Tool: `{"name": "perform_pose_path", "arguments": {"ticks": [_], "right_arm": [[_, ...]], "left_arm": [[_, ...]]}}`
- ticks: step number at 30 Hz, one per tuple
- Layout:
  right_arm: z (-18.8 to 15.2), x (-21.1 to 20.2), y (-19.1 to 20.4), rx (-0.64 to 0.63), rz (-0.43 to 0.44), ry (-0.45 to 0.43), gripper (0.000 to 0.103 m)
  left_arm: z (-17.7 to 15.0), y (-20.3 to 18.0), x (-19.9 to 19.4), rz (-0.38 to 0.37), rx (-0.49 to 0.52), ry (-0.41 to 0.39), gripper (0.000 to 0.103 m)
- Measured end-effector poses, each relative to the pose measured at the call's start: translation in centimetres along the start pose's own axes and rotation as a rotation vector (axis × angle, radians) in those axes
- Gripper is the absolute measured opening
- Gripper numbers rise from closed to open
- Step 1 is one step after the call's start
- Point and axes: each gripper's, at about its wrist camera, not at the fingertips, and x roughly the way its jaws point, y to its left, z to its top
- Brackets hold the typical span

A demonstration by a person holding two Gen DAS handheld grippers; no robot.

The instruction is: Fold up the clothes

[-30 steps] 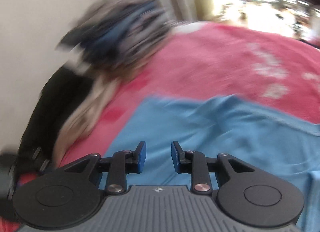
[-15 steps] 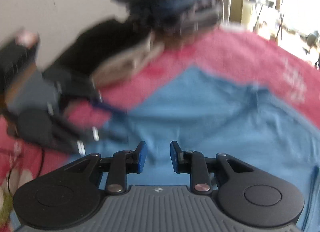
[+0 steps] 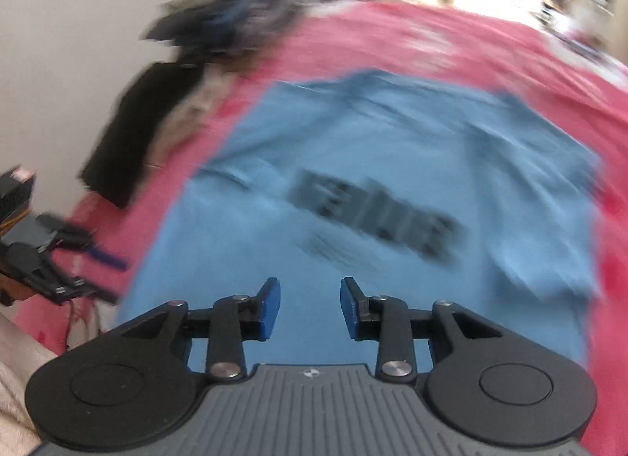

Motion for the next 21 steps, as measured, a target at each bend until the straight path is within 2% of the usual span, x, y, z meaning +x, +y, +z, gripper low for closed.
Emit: {"name": "perform_pose_path", "arguments": {"ticks": [5, 8, 10, 15, 17, 21], "right_arm": [[-9.5, -4.0, -6.6, 0.288, -0.164, 0.028, 0.038], [-14.3, -4.7, -10.0, 0.469, -0.221, 0.043, 0.038], [-16.3, -4.7, -11.6, 0.547, -0.224, 0.042, 0.039], [-19.2, -4.8, -13.3, 0.67, -0.169, -0.003, 0.038], [-19.2, -4.8, -13.2, 0.657, -0.16, 0.008, 0.038], [-19.0, -5.4, -12.7, 0.609, -0.176, 0.012, 0.038]], "left_arm": [[-1.4, 0.3, 1.5, -0.124, -0.026, 0.179, 0.057], [-1.8, 0.1, 2.3, -0.182, 0.005, 0.281, 0.057], [-2.1, -0.2, 2.6, -0.21, 0.027, 0.329, 0.057], [-3.5, -0.8, 3.3, -0.227, 0.067, 0.422, 0.056], [-4.5, -0.9, 3.1, -0.226, 0.091, 0.449, 0.056], [-5.1, -1.6, 2.5, -0.173, 0.146, 0.419, 0.055]]}}
